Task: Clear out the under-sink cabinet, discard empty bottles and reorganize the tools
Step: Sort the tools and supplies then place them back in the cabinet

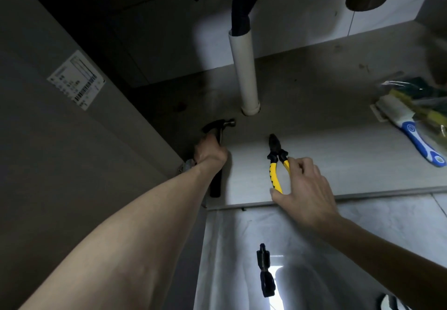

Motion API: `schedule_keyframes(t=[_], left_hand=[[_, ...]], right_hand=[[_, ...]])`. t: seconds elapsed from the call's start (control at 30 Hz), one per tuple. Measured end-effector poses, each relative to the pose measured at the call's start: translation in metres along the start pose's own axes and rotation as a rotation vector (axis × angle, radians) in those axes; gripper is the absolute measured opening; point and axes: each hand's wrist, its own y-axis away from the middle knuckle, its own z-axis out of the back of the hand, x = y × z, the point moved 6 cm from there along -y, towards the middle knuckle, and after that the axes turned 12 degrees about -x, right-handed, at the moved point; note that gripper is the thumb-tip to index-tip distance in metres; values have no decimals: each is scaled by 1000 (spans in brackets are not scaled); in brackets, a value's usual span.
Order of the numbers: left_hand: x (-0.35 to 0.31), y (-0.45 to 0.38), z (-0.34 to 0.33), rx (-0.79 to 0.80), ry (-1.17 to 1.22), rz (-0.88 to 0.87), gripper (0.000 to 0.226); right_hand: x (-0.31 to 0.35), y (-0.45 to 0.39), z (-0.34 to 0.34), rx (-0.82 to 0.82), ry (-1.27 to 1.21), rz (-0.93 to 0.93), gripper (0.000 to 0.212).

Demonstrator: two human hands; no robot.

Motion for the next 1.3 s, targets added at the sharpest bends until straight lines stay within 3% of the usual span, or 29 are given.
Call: schedule_keyframes(t=[0.2,0.3,0.47,0.53,0.63,0.73,0.87,1.1,1.3], left_hand=[[-1,1,0,-9,-13,-28,37],[-4,13,7,-15,32,64,38],[-18,87,44,-476,588,244,21],[-13,125,47,-519,740,293,14],[11,178,41,-432,760,336,15],[42,221,30,-333,688,274,23],[78,257,4,-189,521,207,18],[104,299,-41,127,282,328,17],[84,334,-35,218,328,290,18]], right_hand=[[7,1,-4,-7,-31,12,77],[13,-3,-7,2,-48,16,75],[28,-12,-13,22,-65,43,72],[31,-14,-16,17,-74,48,70],[37,-17,-19,24,-102,49,69],[46,-22,-24,36,-102,52,70],[60,-27,-38,51,-105,71,71],[78,-26,-46,60,-71,67,74],[55,2,-8,61,-354,31,49]])
